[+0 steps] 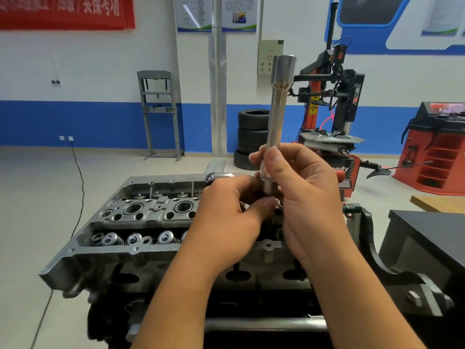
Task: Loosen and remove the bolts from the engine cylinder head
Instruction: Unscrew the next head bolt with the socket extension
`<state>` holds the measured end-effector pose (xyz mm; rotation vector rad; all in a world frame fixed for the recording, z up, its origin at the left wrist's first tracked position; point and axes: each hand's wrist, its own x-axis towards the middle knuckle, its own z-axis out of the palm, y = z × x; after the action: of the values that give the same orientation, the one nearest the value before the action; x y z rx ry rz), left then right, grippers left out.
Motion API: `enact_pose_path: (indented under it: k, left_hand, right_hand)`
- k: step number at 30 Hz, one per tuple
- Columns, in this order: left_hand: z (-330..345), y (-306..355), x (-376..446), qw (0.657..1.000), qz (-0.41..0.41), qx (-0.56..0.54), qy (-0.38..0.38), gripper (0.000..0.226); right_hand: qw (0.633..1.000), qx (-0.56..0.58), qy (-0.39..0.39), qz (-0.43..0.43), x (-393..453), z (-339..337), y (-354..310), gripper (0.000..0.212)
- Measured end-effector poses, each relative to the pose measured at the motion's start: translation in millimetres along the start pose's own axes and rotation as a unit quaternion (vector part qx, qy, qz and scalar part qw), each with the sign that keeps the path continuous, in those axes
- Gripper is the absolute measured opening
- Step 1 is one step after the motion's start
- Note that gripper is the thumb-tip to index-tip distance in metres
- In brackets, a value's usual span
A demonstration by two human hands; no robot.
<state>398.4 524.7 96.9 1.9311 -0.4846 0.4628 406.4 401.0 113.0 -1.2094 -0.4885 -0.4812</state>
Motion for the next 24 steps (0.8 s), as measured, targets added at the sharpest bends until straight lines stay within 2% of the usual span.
enact_pose_path:
  k: [5, 7, 9, 11, 13, 17, 19, 22, 24]
  left_hand:
    - [5.1, -0.2, -1.0, 0.996, -0.009, 0.033, 0.081, 0.017]
    - [4.1, -0.4, -0.9, 0.997, -0.002, 0.043, 0.061, 0.015]
    - [1.0, 1.2, -0.8, 1.0, -0.004, 0.014, 0.005, 0.009]
    - [-2.5, 1.9, -1.0, 0.999, -0.007, -0.012, -0.035, 0.017]
    - [-3.3, 1.2, -1.0, 1.0, -0.007, -0.007, -0.025, 0.021]
    - [1.8, -0.8, -1.0, 0.999, -0.005, 0.013, 0.051, 0.013]
    - [1.0, -1.1, -0.9, 0.999, 0.004, 0.009, 0.031, 0.011]
    - [-2.2, 1.9, -1.1, 0.998, 0.007, -0.03, -0.05, 0.015]
    - [-1.8, 1.5, -0.5, 0.999, 0.004, -0.023, -0.044, 0.018]
  right_hand:
    - [1.0, 0.005, 0.007, 0.008, -0.7, 0.0, 0.5, 0.021]
    - [1.0, 0.009, 0.019, -0.003, -1.3, -0.2, 1.3, 0.025]
    - [1.0, 0.006, 0.018, -0.006, -1.5, 0.3, 1.6, 0.026]
    - [1.0, 0.003, 0.008, 0.001, -1.0, -0.3, 1.5, 0.024]
    - [1.0, 0.007, -0.004, 0.005, -0.8, -0.7, 1.1, 0.016]
    - [1.0, 0.014, -0.001, -0.013, -1.3, -0.7, 0.3, 0.013]
    - [0.999, 0.013, 0.009, -0.031, -1.4, -1.4, 1.3, 0.011]
    - [0.999, 0.005, 0.003, -0.043, -2.0, -0.4, 3.1, 0.013]
    - [0.999, 0.002, -0.013, -0.043, -2.6, 0.2, 3.6, 0.015]
